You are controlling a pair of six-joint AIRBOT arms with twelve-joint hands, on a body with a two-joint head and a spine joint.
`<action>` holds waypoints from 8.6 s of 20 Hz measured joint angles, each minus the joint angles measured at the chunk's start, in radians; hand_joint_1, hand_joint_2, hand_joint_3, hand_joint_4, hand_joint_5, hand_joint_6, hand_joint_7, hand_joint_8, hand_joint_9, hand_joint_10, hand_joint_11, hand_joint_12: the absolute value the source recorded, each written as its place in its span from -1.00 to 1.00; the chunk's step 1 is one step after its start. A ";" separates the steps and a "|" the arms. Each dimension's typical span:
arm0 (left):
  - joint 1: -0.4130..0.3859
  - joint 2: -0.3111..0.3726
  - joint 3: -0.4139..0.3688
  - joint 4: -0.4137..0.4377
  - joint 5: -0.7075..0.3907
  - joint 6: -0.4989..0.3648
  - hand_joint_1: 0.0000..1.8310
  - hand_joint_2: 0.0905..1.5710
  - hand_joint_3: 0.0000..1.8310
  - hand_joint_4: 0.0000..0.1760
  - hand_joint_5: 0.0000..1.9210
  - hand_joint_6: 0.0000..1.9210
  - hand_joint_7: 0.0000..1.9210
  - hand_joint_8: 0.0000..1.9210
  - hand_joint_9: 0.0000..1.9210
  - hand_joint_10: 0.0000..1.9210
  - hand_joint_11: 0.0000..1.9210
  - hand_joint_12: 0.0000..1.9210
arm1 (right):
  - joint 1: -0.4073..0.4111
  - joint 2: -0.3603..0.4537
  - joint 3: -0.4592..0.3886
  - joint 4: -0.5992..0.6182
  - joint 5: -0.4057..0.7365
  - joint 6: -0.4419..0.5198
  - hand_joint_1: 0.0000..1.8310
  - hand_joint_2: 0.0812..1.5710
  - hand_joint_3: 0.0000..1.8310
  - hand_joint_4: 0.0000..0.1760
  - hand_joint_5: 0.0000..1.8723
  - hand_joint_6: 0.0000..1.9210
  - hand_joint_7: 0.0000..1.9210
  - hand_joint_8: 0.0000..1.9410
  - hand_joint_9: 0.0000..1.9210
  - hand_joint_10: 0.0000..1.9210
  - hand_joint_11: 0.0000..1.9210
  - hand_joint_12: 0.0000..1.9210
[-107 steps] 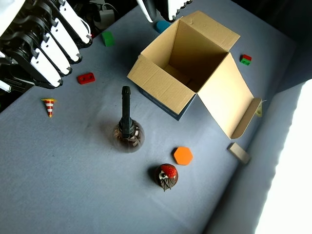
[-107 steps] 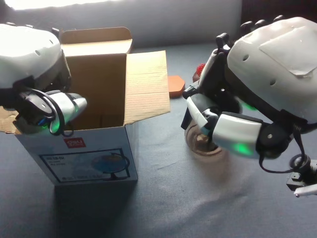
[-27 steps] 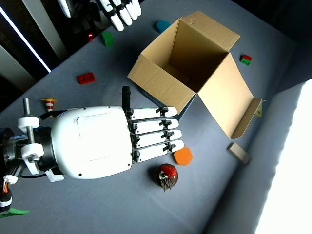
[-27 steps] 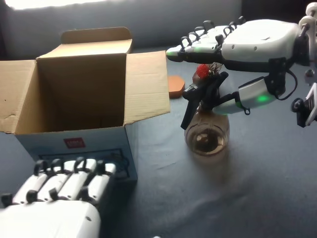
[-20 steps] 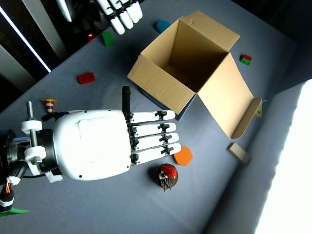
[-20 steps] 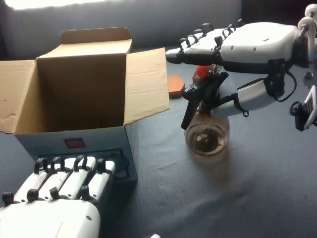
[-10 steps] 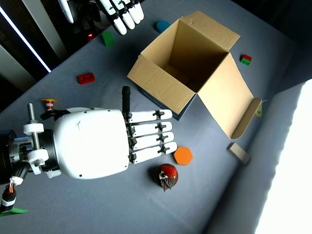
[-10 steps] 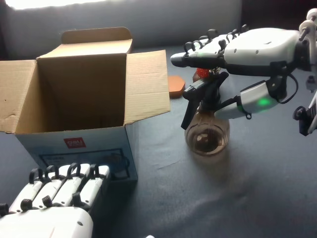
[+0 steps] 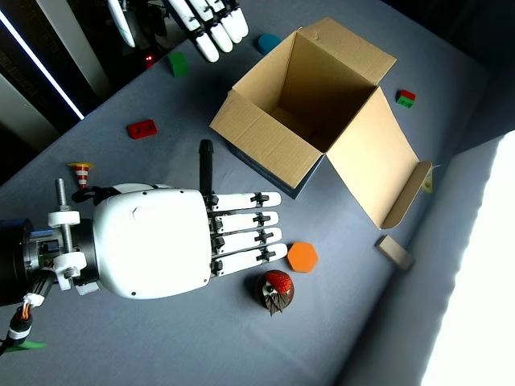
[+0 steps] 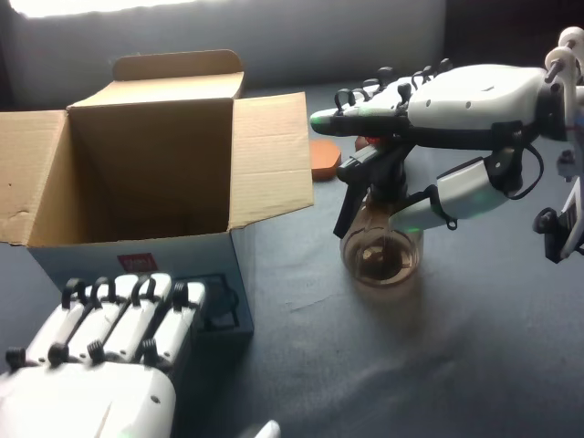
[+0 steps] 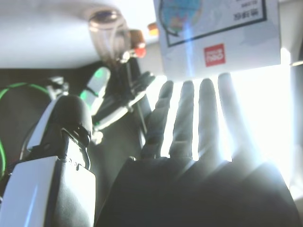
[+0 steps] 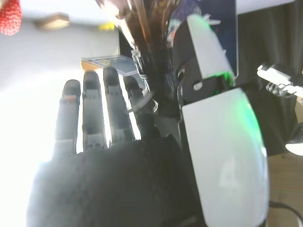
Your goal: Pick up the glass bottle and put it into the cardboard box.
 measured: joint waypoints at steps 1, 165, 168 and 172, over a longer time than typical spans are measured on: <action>0.006 0.000 0.000 -0.002 0.003 0.000 -0.85 0.54 -1.00 -1.00 -0.89 -1.00 -0.93 -1.00 -0.95 -1.00 -1.00 -0.67 | 0.000 0.000 0.000 -0.002 0.005 0.005 -0.09 0.41 -1.00 -1.00 -0.98 -0.99 -0.87 -0.97 -0.93 -0.92 -1.00 -1.00; -0.058 0.027 -0.043 -0.237 -0.002 -0.092 -0.84 0.53 -1.00 -1.00 -0.86 -0.99 -0.89 -1.00 -0.92 -1.00 -1.00 -0.62 | 0.207 -0.248 -0.027 0.428 -0.041 -0.604 -0.18 0.49 -1.00 -1.00 -1.00 -0.10 -0.83 -0.32 -1.00 0.08 -1.00 0.55; -0.140 0.027 -0.059 -0.284 -0.004 -0.043 -0.84 0.53 -1.00 -1.00 -0.86 -1.00 -0.89 -1.00 -0.92 -1.00 -1.00 -0.63 | 0.206 -0.154 -0.085 0.426 0.024 -0.571 -0.20 0.48 -1.00 -1.00 -1.00 -0.18 -0.83 -0.34 -1.00 0.07 -1.00 0.55; -0.268 0.027 -0.069 -0.331 -0.003 0.020 -0.85 0.53 -1.00 -1.00 -0.83 -0.99 -0.87 -0.99 -0.90 -0.99 -1.00 -0.63 | 0.194 -0.033 -0.170 0.487 0.001 -0.560 -0.29 0.48 -1.00 -1.00 -1.00 -0.16 -0.81 -0.34 -0.99 0.08 -1.00 0.55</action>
